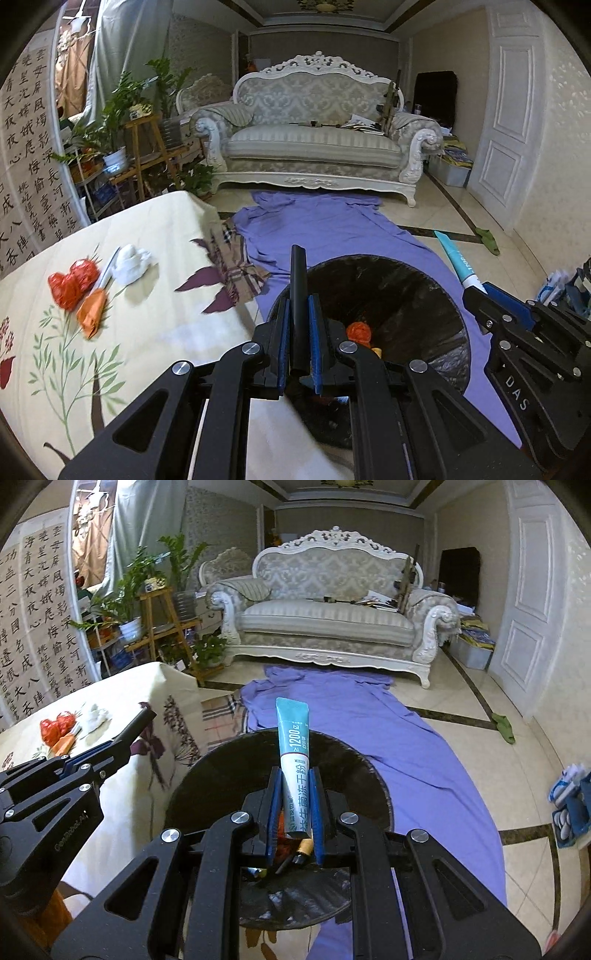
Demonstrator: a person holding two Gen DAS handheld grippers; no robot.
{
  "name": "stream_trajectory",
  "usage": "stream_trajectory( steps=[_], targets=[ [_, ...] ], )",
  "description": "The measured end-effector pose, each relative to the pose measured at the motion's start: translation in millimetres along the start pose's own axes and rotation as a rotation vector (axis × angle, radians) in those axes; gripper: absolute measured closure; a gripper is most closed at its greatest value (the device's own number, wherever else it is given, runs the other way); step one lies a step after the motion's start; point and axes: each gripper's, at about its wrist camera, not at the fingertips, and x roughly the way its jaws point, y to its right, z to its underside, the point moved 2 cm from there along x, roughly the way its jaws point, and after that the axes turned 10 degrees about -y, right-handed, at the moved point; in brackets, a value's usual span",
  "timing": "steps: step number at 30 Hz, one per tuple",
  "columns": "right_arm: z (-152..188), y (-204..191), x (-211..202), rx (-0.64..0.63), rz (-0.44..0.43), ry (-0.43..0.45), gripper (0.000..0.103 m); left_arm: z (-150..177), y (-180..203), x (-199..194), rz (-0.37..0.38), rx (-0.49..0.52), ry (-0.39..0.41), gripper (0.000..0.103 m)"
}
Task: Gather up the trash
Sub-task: 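Carry the black stick and white-and-blue tube over the bin and open both grippers, then move both grippers back to the bed toward the orange bag and white tissue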
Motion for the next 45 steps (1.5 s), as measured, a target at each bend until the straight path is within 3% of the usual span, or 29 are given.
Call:
stream_trajectory(
  steps=[5, 8, 9, 15, 18, 24, 29, 45],
  targets=[
    [-3.9, 7.8, 11.0, 0.017, 0.0, -0.005, 0.087, -6.8, 8.7, 12.0, 0.0, 0.017, -0.001, 0.092],
    [-5.3, 10.4, 19.1, 0.025, -0.009, -0.017, 0.081, -9.8, 8.9, 19.8, -0.007, 0.017, -0.012, 0.073],
    [-4.9, 12.3, 21.4, 0.032, -0.009, -0.018, 0.074, -10.1, 8.7, 21.9, -0.016, 0.016, -0.013, 0.064],
    [-4.3, 19.6, 28.1, 0.058, -0.003, -0.028, 0.067, -7.9, 7.0, 26.6, -0.048, 0.013, -0.019, 0.043],
    [-4.5, 18.9, 26.9, 0.061, 0.011, -0.018, 0.049, -6.5, 4.4, 26.4, -0.06, 0.003, -0.022, 0.033],
    [-6.3, 16.8, 24.0, 0.065, 0.001, -0.007, 0.039, -3.1, -10.4, 20.5, -0.075, -0.026, -0.023, 0.03],
    [-6.4, 4.2, 24.7, 0.047, -0.036, -0.019, 0.039, 5.5, -30.8, 11.8, -0.103, -0.063, -0.025, 0.028],
    [-18.4, -92.5, 31.4, -0.118, -0.169, -0.051, 0.039, 21.7, -134.4, 2.6, -0.279, -0.242, -0.055, 0.028]
  ],
)
